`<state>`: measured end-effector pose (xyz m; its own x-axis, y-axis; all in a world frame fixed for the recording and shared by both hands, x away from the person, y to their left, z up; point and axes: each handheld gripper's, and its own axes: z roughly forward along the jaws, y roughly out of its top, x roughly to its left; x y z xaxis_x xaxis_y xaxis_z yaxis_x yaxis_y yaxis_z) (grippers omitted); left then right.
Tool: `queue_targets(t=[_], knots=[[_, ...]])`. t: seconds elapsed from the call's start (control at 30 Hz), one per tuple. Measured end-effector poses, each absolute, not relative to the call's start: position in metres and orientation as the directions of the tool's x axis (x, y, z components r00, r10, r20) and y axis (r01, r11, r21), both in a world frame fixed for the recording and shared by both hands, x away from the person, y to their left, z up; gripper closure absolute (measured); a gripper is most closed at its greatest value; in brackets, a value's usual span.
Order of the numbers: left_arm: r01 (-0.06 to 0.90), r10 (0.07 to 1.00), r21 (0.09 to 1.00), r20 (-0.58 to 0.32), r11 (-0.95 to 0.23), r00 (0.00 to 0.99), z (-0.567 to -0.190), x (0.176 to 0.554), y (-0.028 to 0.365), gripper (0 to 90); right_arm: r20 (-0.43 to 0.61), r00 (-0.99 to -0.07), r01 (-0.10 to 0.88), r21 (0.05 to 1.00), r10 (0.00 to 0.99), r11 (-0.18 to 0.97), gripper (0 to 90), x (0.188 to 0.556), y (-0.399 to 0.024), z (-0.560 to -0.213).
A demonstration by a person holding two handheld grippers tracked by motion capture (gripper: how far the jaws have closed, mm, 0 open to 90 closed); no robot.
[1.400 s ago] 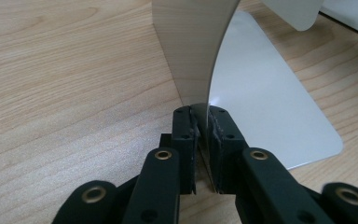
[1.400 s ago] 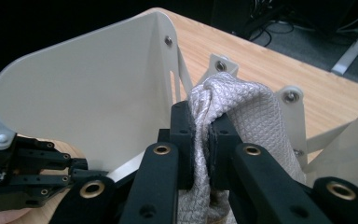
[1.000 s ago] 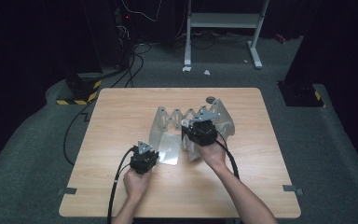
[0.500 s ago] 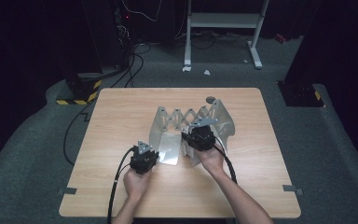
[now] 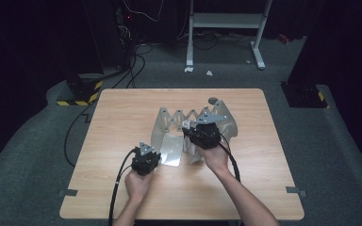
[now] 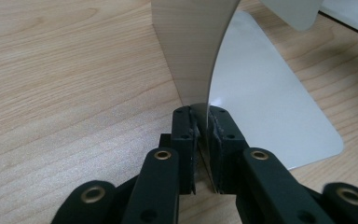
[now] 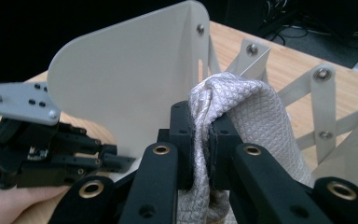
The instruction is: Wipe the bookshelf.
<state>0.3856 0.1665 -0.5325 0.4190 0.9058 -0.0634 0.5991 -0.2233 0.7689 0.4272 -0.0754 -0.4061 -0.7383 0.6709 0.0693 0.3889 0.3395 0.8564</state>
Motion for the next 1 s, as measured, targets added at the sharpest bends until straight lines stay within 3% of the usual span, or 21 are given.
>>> queue_targets(t=[0.5,0.8,1.0], knots=[[0.596,0.906,0.77,-0.055,-0.229,0.42,-0.532,0.386,0.166,81.2,0.046,-0.681,0.426,0.837,0.731,0.344,83.1,0.475,-0.065,-0.402],[0.595,0.905,0.769,-0.052,-0.234,0.422,-0.532,0.386,0.166,81.2,-0.029,-0.644,0.388,0.848,0.764,0.36,82.3,0.49,-0.061,-0.407],[0.595,0.904,0.769,-0.052,-0.235,0.424,-0.532,0.386,0.166,81.1,-0.018,-0.612,0.41,0.848,0.79,0.337,82.2,0.498,-0.063,-0.414]])
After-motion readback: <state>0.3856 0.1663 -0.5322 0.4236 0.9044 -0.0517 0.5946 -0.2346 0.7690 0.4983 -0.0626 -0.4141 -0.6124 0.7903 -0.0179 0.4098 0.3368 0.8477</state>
